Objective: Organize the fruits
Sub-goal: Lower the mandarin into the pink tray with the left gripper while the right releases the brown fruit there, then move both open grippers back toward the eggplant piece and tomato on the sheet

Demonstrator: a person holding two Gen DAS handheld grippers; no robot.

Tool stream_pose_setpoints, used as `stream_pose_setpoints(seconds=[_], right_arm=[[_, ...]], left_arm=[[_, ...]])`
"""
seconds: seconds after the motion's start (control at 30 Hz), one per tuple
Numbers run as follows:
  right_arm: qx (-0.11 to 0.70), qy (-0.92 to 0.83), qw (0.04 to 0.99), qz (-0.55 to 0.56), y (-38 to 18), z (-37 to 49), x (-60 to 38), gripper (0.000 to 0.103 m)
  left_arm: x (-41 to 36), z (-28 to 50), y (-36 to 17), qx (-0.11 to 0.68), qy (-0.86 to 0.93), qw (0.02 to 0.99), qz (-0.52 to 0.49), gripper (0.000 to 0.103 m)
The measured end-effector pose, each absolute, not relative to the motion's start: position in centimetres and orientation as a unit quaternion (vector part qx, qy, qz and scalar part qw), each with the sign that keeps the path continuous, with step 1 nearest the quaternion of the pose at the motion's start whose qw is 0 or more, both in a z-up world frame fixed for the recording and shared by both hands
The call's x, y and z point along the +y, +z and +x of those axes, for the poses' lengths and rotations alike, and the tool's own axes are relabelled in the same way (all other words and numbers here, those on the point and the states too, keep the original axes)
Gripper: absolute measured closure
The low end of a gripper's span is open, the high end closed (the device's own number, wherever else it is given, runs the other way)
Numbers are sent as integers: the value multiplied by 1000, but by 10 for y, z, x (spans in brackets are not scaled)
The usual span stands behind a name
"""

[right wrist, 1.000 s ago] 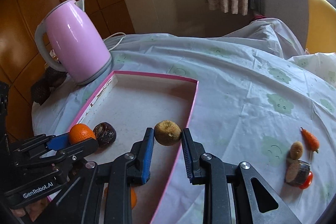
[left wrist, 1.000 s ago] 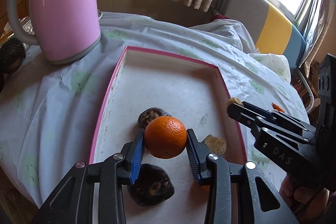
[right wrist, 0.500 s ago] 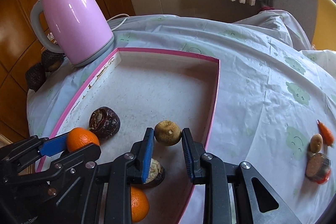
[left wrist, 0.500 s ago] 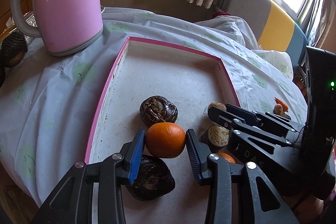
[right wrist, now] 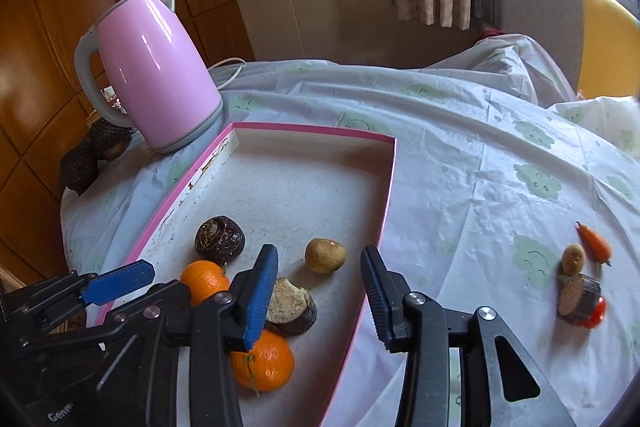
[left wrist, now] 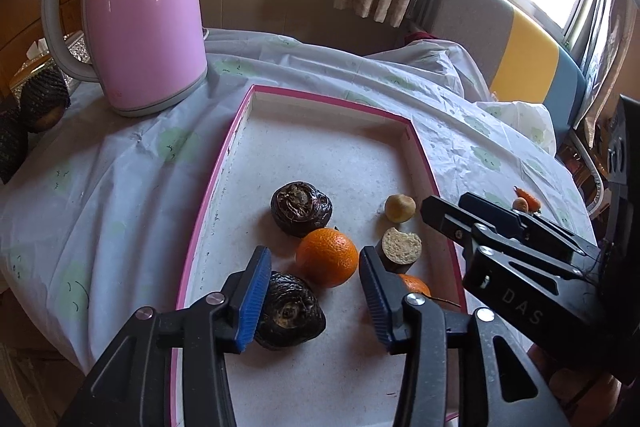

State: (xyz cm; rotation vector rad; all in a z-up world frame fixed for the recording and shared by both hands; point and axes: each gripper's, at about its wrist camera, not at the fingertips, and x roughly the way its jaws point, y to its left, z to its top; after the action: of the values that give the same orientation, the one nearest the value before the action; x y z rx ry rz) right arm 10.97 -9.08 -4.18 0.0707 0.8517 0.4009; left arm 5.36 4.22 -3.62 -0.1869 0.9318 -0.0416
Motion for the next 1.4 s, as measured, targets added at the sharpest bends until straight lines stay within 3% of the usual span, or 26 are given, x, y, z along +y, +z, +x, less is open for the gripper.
stream_pose_setpoints(seconds=[0.4,0.63,1.2,1.4], right_arm=[[388,139,910,56,-37,75,-138,27],[385,91,916,67,-44,59,-177,23],[397,-20,910,117,-66,38,-269,23],[406,-46,904,124,-77,35,-287,47]], left_arm=[[32,37,-16,419,-34,905,-72,55],[17,32,-13,413,-54,908,-54,55],[-34,31,-19,424,-111,899,-13,55],[-62,37,-15,419,-142,897,14,55]])
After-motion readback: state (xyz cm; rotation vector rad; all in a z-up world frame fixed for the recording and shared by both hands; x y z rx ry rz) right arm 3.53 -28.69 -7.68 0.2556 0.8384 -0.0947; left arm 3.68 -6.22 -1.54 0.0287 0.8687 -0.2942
